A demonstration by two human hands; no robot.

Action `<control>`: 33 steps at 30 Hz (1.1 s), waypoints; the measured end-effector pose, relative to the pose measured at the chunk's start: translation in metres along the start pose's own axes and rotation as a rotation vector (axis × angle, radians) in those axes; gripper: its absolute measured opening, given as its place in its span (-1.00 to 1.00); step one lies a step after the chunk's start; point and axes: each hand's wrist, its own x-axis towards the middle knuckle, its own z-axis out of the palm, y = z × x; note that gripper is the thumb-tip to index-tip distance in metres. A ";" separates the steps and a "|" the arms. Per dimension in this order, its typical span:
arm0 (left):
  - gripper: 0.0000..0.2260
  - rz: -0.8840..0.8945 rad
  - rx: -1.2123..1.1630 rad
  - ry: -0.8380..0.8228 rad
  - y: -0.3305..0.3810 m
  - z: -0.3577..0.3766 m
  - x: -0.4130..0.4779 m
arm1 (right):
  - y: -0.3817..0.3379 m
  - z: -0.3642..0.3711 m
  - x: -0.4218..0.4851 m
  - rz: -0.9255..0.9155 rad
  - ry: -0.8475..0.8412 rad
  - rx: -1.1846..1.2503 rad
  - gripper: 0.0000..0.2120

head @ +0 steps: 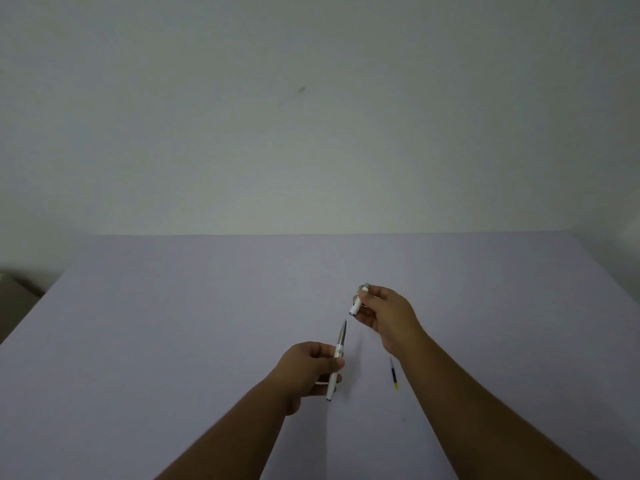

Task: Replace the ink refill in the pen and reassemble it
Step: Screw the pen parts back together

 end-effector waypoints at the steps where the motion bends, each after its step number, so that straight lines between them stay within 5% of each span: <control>1: -0.94 0.003 0.007 -0.007 0.001 0.000 -0.001 | -0.001 0.001 -0.002 0.000 -0.024 -0.005 -0.82; 9: -0.95 0.049 0.019 0.007 0.011 0.001 -0.005 | 0.007 0.001 -0.014 0.014 -0.179 -0.198 -0.98; 33: -0.95 0.069 -0.026 -0.009 0.009 0.002 -0.008 | 0.005 0.001 -0.023 0.026 -0.250 -0.223 -0.93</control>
